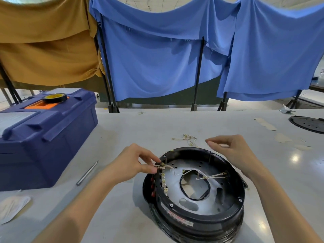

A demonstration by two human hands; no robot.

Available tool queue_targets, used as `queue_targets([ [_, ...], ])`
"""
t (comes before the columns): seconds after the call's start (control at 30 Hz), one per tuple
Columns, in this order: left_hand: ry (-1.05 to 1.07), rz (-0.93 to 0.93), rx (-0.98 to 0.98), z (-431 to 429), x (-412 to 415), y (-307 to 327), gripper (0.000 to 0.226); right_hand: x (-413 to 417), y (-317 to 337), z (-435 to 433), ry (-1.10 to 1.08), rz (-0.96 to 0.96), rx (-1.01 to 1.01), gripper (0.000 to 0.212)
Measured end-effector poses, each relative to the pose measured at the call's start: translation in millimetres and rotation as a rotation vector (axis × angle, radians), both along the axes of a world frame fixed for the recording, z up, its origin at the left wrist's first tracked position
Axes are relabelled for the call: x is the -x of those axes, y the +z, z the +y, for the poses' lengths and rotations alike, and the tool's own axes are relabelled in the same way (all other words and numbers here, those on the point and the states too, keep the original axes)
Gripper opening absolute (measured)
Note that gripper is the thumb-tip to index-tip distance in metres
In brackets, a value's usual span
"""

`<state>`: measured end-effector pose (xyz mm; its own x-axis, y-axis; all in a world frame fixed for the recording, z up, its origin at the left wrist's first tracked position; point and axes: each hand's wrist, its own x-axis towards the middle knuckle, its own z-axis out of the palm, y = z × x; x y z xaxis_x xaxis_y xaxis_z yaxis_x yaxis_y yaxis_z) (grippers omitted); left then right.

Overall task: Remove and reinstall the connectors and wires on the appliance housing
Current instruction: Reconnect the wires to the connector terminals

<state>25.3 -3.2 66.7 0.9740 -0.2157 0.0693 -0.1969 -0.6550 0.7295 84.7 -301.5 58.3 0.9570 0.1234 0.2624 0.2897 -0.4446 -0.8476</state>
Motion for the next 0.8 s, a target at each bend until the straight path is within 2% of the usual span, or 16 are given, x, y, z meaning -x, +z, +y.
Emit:
queue_targets([
  [0.2,0.035,-0.074,-0.08,-8.0,0.5,0.2,0.028,25.2,14.9,46.2,0.431,-0.011,0.209,0.019],
  [0.27,0.061,-0.121,-0.117,-11.5,0.2,0.6,0.029,28.0,8.7,63.4,0.491,-0.01,0.283,0.025],
  [0.37,0.082,-0.176,-0.055,-14.2,2.0,3.8,0.027,28.9,0.5,77.5,0.503,-0.044,0.333,0.015],
  [0.6,0.107,-0.309,0.111,-28.3,7.7,12.4,0.024,31.0,9.4,63.3,0.499,0.014,0.137,0.021],
  [0.7,0.104,-0.372,0.154,-41.2,10.2,8.4,0.028,36.4,13.0,49.3,0.571,0.155,0.042,0.04],
  [0.8,0.151,-0.495,0.134,-56.0,13.1,-0.2,0.026,37.7,7.9,42.2,0.517,0.29,-0.145,0.057],
])
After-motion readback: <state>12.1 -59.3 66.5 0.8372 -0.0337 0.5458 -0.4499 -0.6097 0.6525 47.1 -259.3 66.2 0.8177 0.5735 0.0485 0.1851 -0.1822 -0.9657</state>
